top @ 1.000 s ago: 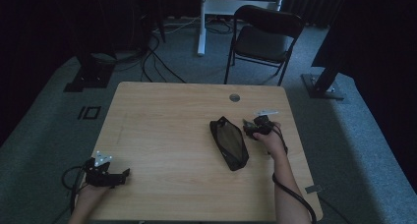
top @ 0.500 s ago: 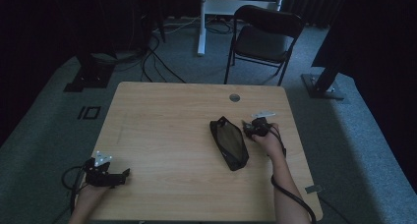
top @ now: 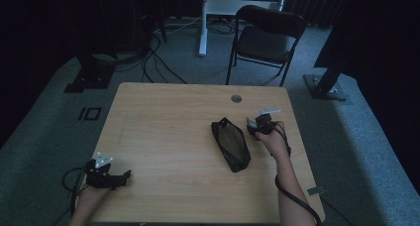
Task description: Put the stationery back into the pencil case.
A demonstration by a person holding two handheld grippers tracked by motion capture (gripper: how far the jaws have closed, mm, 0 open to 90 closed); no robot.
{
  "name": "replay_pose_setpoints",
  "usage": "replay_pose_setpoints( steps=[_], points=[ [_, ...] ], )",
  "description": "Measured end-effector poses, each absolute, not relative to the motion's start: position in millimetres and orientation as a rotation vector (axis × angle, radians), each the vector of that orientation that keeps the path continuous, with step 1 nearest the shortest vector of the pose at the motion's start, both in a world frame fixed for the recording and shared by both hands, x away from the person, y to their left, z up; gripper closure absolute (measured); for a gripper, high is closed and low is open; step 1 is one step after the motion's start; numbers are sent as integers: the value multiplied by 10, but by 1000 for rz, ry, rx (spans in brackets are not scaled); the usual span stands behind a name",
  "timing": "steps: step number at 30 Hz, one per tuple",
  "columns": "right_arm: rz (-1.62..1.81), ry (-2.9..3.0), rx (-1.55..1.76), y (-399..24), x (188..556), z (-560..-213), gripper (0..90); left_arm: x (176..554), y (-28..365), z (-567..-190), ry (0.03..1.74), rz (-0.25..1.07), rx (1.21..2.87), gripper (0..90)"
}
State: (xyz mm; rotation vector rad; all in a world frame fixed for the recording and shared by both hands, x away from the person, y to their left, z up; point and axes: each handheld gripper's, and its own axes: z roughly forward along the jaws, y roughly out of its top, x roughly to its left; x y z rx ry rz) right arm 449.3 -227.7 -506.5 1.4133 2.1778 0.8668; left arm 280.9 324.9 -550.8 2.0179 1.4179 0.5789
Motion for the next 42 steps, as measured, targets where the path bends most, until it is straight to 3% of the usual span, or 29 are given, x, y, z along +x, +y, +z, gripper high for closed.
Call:
replay_pose_setpoints(
  steps=[22, 42],
  points=[
    [1021, 2111, 1397, -1987, 4133, -4325, 500, 2809, 3249, -5508, 1418, 579, 2018, 1],
    [1091, 2191, 1443, -1565, 3946, -4405, 500, 2809, 3249, -5508, 1418, 579, 2018, 1]
  ],
)
